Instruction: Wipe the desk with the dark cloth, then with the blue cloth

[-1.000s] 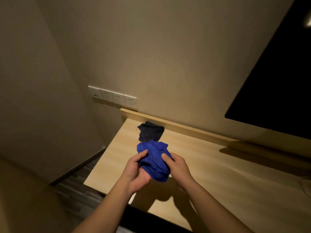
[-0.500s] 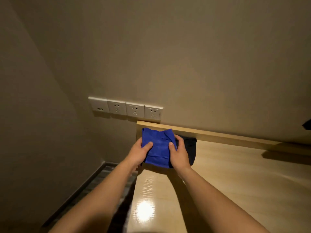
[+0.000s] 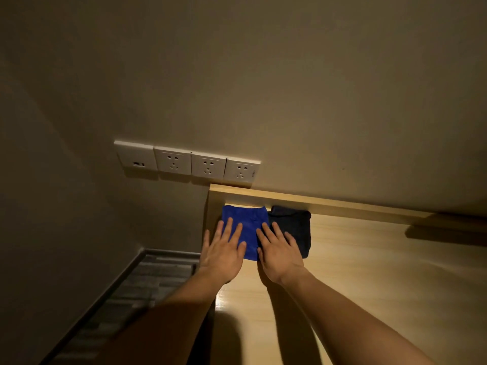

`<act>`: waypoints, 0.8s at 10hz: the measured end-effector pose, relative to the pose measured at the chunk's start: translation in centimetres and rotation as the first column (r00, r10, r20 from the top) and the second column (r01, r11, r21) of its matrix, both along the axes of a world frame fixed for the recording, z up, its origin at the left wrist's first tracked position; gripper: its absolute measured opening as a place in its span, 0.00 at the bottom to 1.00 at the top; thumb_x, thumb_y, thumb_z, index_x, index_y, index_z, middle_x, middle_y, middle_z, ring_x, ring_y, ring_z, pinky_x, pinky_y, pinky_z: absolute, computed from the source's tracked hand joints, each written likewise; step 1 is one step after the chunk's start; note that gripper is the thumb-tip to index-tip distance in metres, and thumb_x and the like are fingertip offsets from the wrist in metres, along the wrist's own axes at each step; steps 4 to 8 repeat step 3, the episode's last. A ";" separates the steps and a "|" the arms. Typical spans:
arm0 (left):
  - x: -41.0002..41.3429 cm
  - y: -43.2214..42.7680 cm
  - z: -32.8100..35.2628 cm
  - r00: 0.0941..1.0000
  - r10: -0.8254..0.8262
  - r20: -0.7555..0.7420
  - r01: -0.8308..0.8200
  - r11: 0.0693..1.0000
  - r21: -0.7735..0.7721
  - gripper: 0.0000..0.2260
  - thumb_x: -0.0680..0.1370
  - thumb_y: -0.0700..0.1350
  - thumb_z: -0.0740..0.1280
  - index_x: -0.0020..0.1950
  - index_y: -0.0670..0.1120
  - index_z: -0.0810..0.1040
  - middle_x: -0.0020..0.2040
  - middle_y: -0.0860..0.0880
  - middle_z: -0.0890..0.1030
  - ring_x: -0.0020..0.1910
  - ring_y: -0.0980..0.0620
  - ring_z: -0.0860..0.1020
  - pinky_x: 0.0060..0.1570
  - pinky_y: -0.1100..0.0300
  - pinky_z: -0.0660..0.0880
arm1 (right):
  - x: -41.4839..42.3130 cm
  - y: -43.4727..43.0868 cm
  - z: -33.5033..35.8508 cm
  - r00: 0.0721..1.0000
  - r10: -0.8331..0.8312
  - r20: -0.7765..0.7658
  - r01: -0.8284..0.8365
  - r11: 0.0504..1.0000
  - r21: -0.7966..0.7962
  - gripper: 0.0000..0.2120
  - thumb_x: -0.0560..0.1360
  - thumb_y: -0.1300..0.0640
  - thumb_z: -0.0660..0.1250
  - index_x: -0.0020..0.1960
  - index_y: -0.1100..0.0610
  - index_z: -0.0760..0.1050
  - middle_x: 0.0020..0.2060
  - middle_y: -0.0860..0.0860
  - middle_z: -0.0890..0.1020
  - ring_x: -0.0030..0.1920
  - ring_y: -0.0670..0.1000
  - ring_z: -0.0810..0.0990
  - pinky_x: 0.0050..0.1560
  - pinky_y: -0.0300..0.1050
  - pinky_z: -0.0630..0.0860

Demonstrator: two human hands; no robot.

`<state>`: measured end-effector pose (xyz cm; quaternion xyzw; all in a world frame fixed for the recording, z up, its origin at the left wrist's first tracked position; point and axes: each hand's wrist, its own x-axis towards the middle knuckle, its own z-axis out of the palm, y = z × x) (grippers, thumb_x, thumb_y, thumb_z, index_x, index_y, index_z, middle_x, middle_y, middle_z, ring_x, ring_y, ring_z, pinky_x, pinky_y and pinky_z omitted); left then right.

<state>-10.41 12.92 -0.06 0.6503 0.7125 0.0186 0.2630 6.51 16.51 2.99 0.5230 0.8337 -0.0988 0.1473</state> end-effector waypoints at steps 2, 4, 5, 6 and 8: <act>-0.2 0.6 -0.9 0.997 -0.016 -0.078 0.014 1.000 -0.019 0.30 0.88 0.61 0.45 0.85 0.58 0.34 0.85 0.51 0.31 0.84 0.47 0.32 0.81 0.38 0.35 | 0.2 1.0 -0.5 0.998 -0.016 0.052 0.015 1.000 0.007 0.30 0.87 0.42 0.49 0.85 0.46 0.42 0.85 0.48 0.46 0.84 0.56 0.39 0.81 0.60 0.42; 0.0 -0.4 0.2 0.997 0.017 -0.078 -0.017 1.000 0.006 0.31 0.87 0.63 0.45 0.85 0.57 0.35 0.85 0.51 0.32 0.84 0.47 0.32 0.81 0.38 0.35 | 1.3 -0.4 0.8 0.998 -0.052 -0.034 0.053 0.998 0.023 0.30 0.86 0.40 0.49 0.85 0.44 0.43 0.85 0.48 0.46 0.84 0.56 0.40 0.81 0.60 0.42; 0.0 -0.4 0.2 0.997 0.017 -0.078 -0.017 1.000 0.006 0.31 0.87 0.63 0.45 0.85 0.57 0.35 0.85 0.51 0.32 0.84 0.47 0.32 0.81 0.38 0.35 | 1.3 -0.4 0.8 0.998 -0.052 -0.034 0.053 0.998 0.023 0.30 0.86 0.40 0.49 0.85 0.44 0.43 0.85 0.48 0.46 0.84 0.56 0.40 0.81 0.60 0.42; 0.0 -0.4 0.2 0.997 0.017 -0.078 -0.017 1.000 0.006 0.31 0.87 0.63 0.45 0.85 0.57 0.35 0.85 0.51 0.32 0.84 0.47 0.32 0.81 0.38 0.35 | 1.3 -0.4 0.8 0.998 -0.052 -0.034 0.053 0.998 0.023 0.30 0.86 0.40 0.49 0.85 0.44 0.43 0.85 0.48 0.46 0.84 0.56 0.40 0.81 0.60 0.42; 0.0 -0.4 0.2 0.997 0.017 -0.078 -0.017 1.000 0.006 0.31 0.87 0.63 0.45 0.85 0.57 0.35 0.85 0.51 0.32 0.84 0.47 0.32 0.81 0.38 0.35 | 1.3 -0.4 0.8 0.998 -0.052 -0.034 0.053 0.998 0.023 0.30 0.86 0.40 0.49 0.85 0.44 0.43 0.85 0.48 0.46 0.84 0.56 0.40 0.81 0.60 0.42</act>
